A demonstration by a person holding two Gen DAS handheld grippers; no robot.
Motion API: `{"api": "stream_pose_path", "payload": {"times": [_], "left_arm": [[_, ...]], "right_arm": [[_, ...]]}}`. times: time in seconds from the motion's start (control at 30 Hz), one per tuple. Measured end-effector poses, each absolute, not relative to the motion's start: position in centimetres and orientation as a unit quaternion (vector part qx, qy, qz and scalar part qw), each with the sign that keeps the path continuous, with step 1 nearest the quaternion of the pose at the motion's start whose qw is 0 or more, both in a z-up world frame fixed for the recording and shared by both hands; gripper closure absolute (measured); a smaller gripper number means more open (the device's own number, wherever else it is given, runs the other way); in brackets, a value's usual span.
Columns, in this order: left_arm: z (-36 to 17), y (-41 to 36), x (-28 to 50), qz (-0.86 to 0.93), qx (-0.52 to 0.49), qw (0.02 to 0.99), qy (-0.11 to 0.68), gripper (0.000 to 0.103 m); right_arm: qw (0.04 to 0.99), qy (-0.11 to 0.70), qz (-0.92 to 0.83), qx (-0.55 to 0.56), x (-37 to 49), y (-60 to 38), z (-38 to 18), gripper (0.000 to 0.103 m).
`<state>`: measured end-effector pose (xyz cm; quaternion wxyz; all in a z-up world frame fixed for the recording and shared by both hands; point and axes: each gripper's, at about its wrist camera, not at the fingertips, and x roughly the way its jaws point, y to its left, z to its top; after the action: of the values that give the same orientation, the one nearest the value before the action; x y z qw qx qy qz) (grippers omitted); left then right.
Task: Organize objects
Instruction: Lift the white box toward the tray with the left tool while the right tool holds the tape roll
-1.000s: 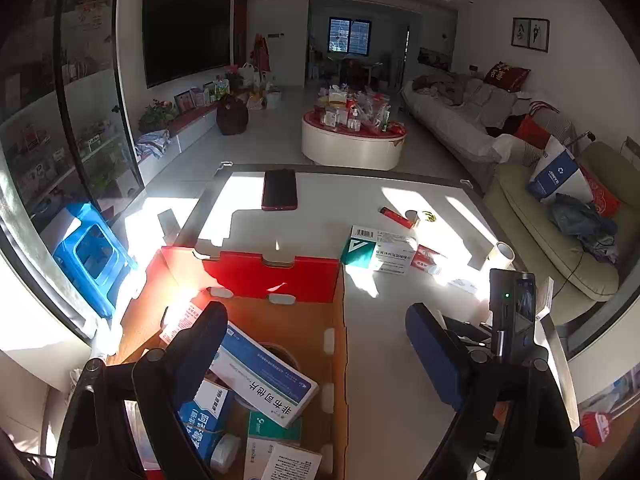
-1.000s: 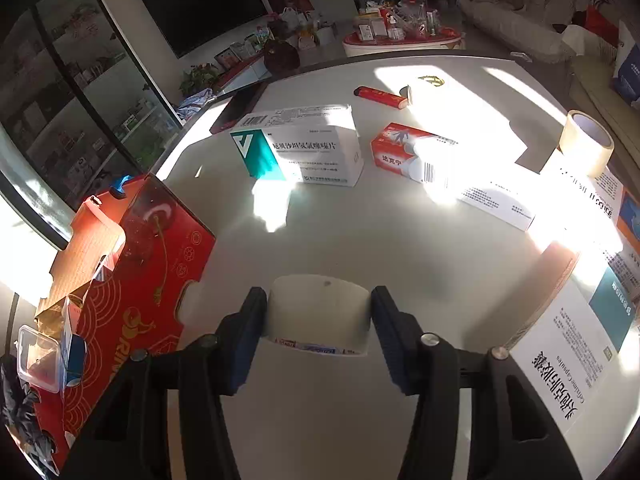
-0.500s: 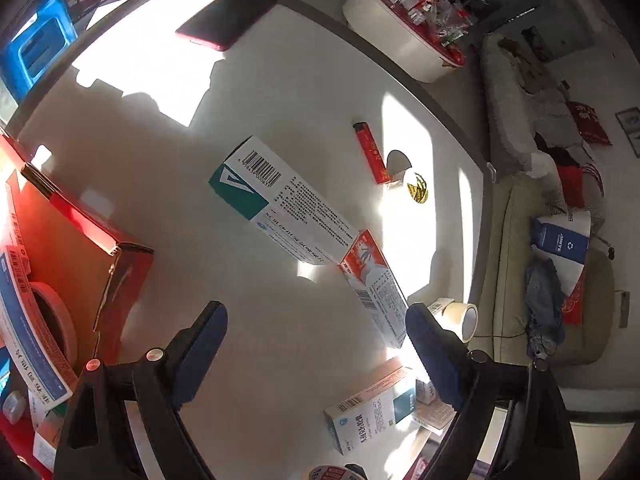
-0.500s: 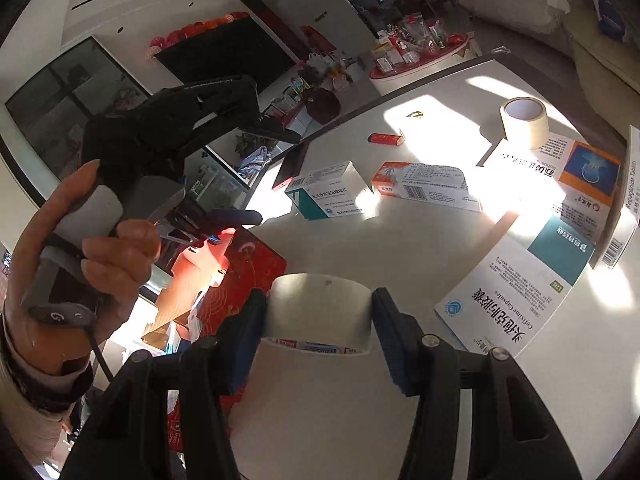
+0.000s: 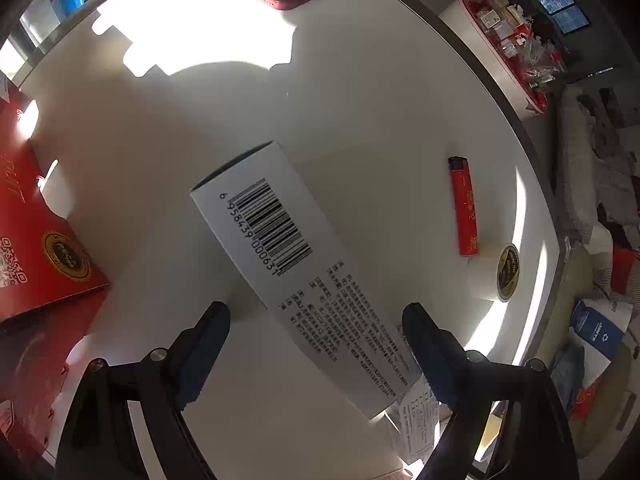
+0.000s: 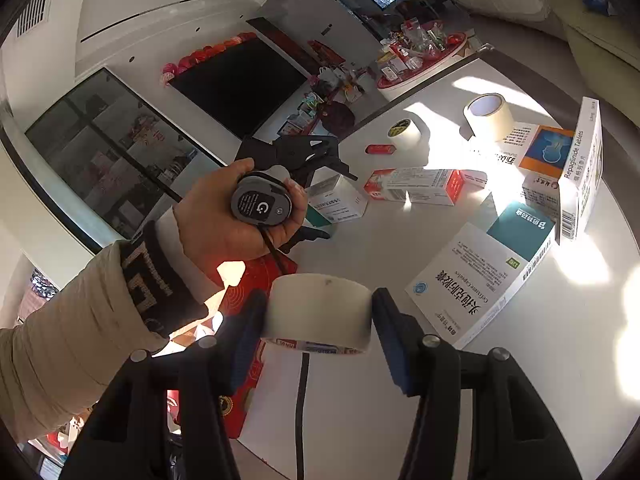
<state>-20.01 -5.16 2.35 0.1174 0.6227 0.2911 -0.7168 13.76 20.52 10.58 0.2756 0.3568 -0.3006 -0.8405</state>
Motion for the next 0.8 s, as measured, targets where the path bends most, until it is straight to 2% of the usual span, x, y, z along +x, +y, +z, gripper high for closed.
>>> {"api": "stream_pose_path", "payload": {"times": [0.03,0.1,0.13,0.33,0.53,0.8], "left_arm": [[2.4,-4.7,-20.0,-0.722,0.625,0.106,0.278,0.028],[2.7,-4.1,-20.0,-0.736,0.626,0.093,0.240,0.070],[2.9,-3.9,-19.8,-0.743,0.625,0.082,0.227,0.072],[5.2,-2.6,-16.1,-0.799,0.587,0.049,0.123,0.073],[11.8,-1.6,-7.1,-0.868,0.495,-0.043,0.022,0.073],[16.7,-3.4,4.1,-0.902,0.418,-0.107,-0.026,0.072]], "right_arm": [[0.276,-0.303,-0.840,0.355,13.7,20.6,10.6,0.049],[0.276,-0.305,-0.841,0.352,13.9,20.7,10.6,0.049],[0.275,-0.306,-0.841,0.351,13.9,20.8,10.7,0.049],[0.260,-0.316,-0.844,0.345,14.9,21.3,10.7,0.049],[0.233,-0.340,-0.843,0.346,16.6,22.7,9.6,0.049],[0.236,-0.378,-0.816,0.368,18.9,22.0,8.6,0.049]]}}
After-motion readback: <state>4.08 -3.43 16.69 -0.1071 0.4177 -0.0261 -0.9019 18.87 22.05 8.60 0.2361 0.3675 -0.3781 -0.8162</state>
